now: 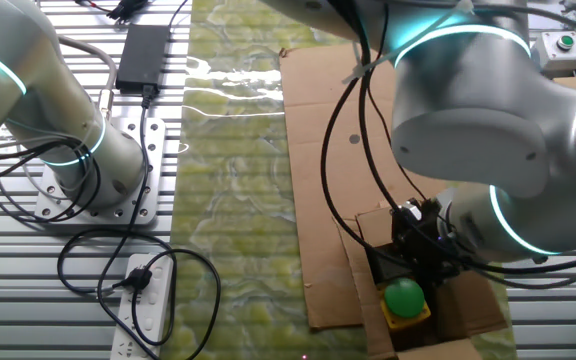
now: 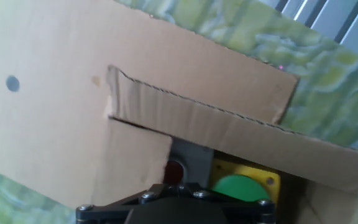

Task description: Open a box

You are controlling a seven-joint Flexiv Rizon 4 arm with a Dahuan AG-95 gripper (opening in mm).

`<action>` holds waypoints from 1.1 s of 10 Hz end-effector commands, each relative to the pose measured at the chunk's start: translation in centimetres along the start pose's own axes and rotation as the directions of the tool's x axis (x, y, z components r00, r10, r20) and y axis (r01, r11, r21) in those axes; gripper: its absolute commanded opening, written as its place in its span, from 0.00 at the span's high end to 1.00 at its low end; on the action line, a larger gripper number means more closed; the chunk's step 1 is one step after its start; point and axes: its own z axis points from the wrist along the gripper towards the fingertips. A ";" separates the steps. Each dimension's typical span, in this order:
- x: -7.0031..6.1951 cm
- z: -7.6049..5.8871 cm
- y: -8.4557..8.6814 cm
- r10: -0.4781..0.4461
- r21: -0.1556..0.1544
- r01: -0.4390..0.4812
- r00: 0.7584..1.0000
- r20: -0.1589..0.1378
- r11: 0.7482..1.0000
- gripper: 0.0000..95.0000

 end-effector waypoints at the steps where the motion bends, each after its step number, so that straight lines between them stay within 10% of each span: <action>1: 0.0 -0.3 0.2 0.003 -0.005 -0.003 1.000 -0.005 1.000 1.00; 11: 0.5 -2.5 1.7 0.065 -0.083 -0.065 0.998 0.002 0.994 1.00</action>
